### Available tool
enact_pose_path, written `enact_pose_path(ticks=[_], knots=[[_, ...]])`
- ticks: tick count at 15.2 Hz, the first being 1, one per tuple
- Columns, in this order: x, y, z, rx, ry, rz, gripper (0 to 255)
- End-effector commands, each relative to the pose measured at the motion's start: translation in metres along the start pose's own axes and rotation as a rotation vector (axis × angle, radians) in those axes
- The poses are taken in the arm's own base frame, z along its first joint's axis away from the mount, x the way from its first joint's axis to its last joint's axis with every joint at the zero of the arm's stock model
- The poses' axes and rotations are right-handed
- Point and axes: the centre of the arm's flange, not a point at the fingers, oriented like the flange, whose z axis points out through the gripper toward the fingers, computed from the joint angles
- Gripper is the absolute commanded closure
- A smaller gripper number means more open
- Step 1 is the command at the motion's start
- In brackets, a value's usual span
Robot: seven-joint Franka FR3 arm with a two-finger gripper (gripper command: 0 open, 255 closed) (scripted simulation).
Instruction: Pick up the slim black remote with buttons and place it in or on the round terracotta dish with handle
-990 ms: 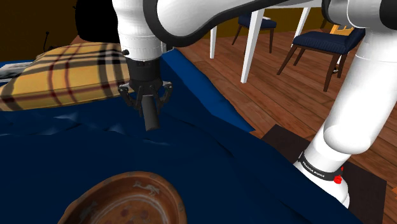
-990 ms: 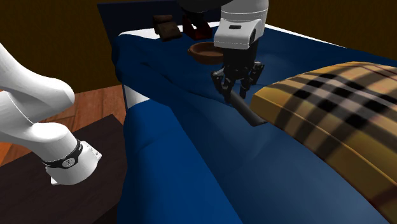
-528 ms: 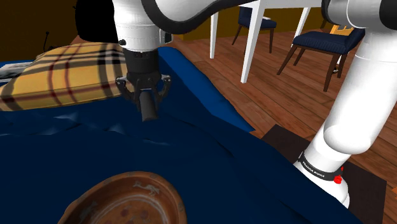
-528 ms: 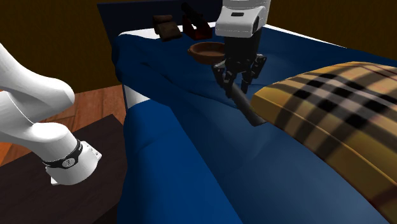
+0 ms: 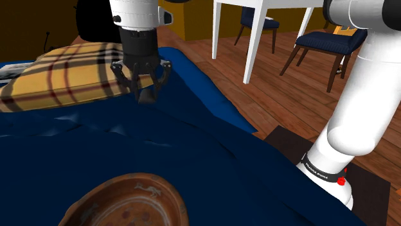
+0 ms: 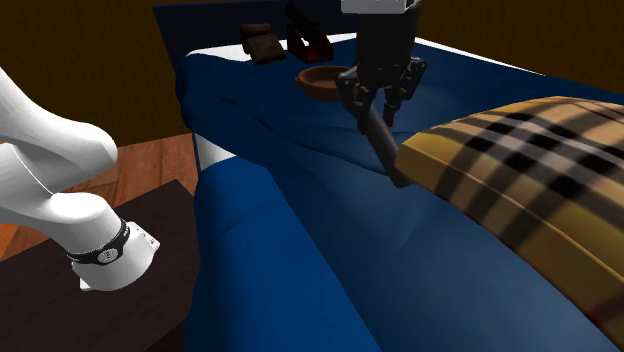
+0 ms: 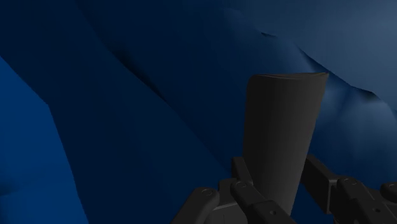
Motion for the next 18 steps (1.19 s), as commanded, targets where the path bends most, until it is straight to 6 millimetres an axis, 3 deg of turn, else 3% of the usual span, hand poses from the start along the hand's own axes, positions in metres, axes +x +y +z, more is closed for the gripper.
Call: enact_pose_path(ticks=[1, 11, 18], knots=[[-0.001, -0.001, -0.012, 0.000, 0.000, 0.000, 255], [-0.001, -0.005, -0.060, 0.000, 0.000, 0.000, 255], [-0.092, -0.018, -0.056, 0.000, 0.000, 0.000, 255]])
